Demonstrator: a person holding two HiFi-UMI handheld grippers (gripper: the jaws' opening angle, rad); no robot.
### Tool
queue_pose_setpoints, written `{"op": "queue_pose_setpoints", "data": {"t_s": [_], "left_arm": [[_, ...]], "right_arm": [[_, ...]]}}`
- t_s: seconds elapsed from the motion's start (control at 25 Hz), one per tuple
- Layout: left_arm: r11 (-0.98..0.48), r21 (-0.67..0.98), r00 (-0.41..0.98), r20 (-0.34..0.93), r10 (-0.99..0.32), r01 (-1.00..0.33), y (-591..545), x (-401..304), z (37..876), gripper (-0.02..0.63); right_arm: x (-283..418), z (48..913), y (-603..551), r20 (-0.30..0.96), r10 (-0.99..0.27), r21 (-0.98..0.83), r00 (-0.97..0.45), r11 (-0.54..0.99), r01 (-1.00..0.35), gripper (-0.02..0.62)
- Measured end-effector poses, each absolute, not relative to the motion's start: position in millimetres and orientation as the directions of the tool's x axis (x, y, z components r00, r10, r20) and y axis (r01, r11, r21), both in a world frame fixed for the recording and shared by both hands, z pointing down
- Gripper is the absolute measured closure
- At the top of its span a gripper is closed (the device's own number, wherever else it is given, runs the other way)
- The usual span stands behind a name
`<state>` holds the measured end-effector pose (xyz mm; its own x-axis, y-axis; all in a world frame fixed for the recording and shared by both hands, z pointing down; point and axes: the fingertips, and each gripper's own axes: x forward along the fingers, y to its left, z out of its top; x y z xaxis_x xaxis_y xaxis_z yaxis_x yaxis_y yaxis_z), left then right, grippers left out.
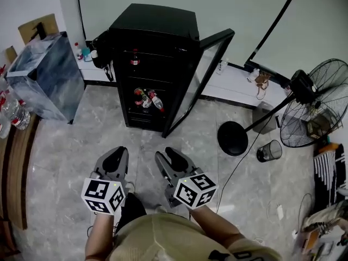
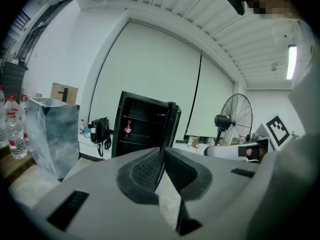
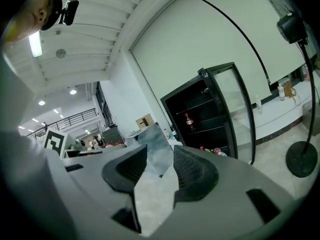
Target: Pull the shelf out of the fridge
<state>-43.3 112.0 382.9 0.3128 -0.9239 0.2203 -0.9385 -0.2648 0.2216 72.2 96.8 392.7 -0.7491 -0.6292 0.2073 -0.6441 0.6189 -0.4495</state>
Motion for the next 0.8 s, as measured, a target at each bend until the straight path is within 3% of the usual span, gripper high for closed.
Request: {"op": "queue_pose_setpoints", "data": {"t_s": [0.8], "left_arm": [[-0.426, 0.343, 0.502, 0.170, -0.848, -0.837, 10.4, -146.2, 391.1, 0.588]], "right_arm": [[-31.3, 397.0, 10.4, 0.207, -0.749, -0.453, -0.629, 0.497, -0.740, 0.437]]}}
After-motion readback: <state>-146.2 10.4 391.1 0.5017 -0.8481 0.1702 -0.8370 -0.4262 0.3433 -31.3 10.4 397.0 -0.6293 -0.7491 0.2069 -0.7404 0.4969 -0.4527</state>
